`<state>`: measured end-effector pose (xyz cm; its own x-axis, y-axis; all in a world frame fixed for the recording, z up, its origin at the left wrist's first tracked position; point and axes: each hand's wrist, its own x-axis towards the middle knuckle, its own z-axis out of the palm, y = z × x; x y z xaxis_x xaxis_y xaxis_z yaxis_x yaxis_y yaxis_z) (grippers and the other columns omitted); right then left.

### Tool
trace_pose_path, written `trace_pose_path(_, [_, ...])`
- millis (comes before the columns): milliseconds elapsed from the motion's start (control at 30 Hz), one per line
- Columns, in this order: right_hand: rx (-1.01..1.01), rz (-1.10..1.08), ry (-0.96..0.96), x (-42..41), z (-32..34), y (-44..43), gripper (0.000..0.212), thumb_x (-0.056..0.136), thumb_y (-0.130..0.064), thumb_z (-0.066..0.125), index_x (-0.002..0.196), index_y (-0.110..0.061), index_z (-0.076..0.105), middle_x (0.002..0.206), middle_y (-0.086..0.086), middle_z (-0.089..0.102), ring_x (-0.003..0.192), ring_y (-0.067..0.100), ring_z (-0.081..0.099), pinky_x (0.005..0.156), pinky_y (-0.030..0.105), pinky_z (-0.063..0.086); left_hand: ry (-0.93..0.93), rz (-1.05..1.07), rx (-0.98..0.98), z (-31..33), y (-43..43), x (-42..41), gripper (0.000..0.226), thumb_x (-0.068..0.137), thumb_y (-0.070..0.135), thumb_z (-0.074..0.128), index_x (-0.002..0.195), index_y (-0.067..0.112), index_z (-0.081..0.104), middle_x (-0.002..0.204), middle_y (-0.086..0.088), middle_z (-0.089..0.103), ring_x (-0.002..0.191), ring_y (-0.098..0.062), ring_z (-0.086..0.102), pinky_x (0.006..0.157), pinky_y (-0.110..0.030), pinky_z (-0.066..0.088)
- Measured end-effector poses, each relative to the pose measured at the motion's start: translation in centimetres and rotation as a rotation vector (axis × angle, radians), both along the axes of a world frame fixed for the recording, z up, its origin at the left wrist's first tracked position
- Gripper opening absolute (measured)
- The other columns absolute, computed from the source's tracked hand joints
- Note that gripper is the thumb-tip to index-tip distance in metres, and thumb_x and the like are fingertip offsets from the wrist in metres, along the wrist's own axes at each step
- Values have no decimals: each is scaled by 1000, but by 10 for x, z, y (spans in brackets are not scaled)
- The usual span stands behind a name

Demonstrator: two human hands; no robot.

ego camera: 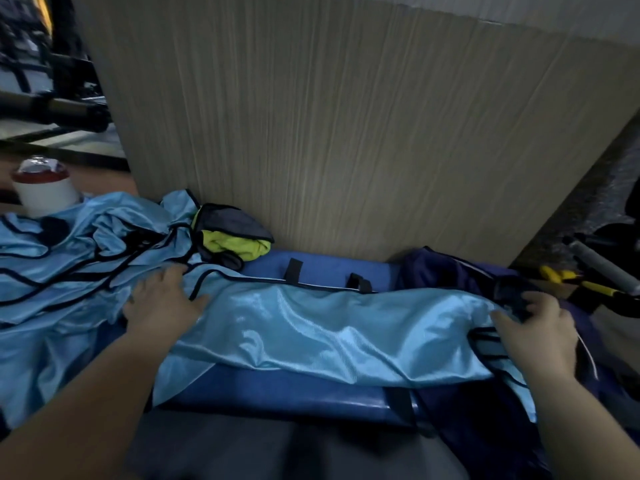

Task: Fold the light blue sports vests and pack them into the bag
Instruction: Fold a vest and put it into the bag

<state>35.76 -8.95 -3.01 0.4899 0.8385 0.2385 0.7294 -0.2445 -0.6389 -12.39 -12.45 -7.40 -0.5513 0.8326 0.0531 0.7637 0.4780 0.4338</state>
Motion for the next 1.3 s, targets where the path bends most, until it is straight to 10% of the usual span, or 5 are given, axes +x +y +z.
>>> trace_pose_path(133, [-169,155,-10,-6,-1,-17,21,86,-39,68,87,-19,61,96,5,66,88,26,58,78,39,46,-60,46,26,-12,-26,-9,91,71,73,64,140,18,40,143,-14,42,131,-37,37,103,-53,40])
trace_pose_path(367, [-292,412,17,-19,-6,-43,68,55,-84,65,85,-23,66,92,-10,68,90,13,63,76,34,46,-272,-8,-26,-12,-45,-14,107,60,65,80,142,11,38,145,-9,44,126,-32,48,95,-45,47])
trace_pose_path(533, [-349,348,-208,-23,-19,-48,52,78,-52,75,119,-23,63,117,-2,65,109,23,60,78,31,40,-124,-33,6,-12,-44,-14,100,62,49,87,139,18,32,141,-15,37,124,-37,44,97,-49,44])
trace_pose_path(833, [-332,343,-306,-29,-35,-44,48,87,-59,58,102,-15,69,122,9,59,107,27,55,86,39,47,-5,-119,82,-8,-55,-15,31,78,46,75,73,23,55,90,0,54,85,-22,58,72,-39,52])
trace_pose_path(1300, [-117,442,235,-19,-26,-59,27,89,-22,60,91,5,67,92,22,66,98,33,62,92,47,44,-333,-74,111,-2,-57,-9,19,91,37,63,100,19,62,100,-3,61,82,-18,54,69,-33,40])
